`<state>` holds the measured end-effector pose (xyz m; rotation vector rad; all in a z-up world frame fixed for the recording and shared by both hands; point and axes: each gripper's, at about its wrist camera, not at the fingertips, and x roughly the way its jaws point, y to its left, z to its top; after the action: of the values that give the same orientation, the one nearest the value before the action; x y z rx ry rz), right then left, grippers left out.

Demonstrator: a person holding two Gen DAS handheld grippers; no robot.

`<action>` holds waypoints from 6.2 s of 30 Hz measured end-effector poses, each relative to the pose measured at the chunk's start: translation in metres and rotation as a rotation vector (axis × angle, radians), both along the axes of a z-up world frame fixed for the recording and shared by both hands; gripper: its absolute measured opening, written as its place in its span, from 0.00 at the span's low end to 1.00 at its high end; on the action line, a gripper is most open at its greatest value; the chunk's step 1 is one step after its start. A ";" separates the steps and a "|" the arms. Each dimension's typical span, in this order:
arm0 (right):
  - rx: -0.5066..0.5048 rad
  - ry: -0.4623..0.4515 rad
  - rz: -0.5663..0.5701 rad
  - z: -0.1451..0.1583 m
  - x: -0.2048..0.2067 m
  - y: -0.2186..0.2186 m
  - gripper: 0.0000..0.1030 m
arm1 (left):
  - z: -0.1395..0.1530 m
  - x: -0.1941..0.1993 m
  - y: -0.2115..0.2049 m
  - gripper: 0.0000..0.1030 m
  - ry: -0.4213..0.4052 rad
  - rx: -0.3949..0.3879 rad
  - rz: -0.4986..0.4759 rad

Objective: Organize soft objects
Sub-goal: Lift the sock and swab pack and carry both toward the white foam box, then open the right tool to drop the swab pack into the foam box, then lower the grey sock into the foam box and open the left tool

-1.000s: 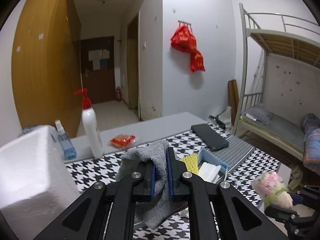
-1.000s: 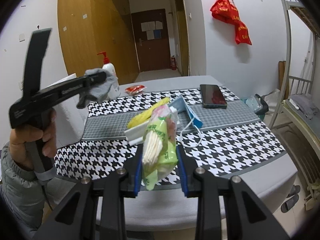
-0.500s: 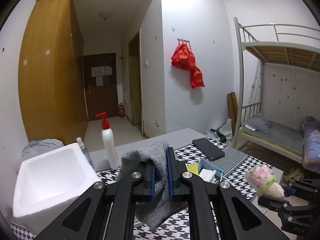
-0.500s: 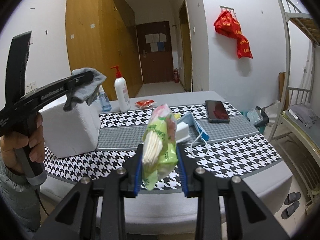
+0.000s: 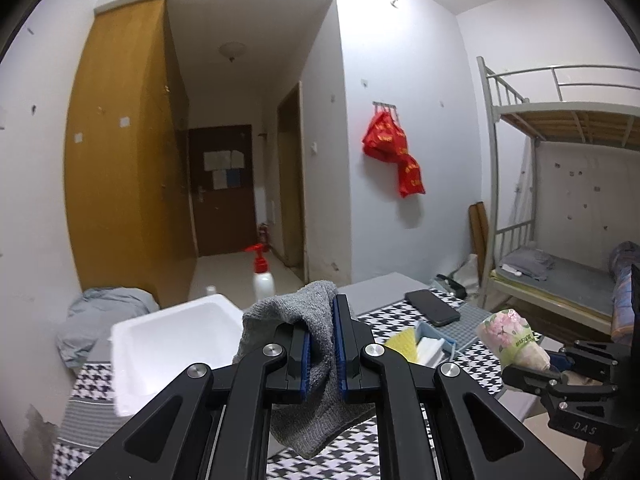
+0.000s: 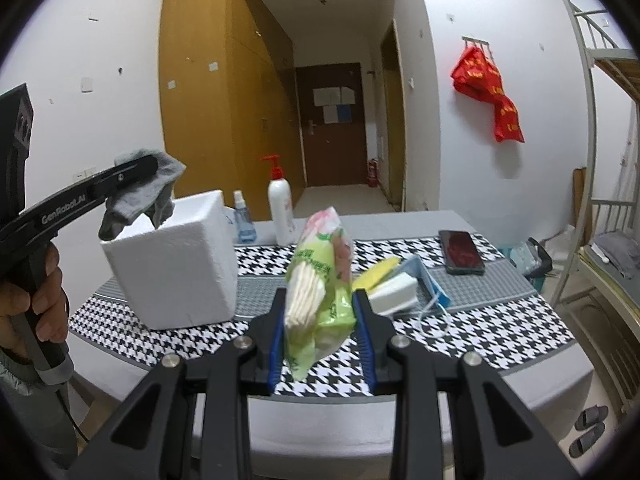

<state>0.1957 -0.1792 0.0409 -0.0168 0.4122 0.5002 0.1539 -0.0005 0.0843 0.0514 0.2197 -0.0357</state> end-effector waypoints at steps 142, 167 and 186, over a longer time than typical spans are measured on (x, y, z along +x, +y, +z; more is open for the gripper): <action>-0.066 -0.029 0.158 0.025 0.026 0.128 1.00 | 0.011 -0.003 0.120 0.10 0.015 -0.033 0.159; -0.068 0.015 0.041 0.007 0.028 0.073 1.00 | -0.008 0.073 0.104 0.10 0.208 -0.034 0.151; -0.041 0.034 0.000 0.001 0.032 0.050 1.00 | -0.021 0.090 0.106 0.91 0.259 -0.046 0.215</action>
<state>0.2280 -0.1296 0.0414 -0.0478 0.4557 0.4930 0.2435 0.1050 0.0637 -0.0237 0.4819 0.1673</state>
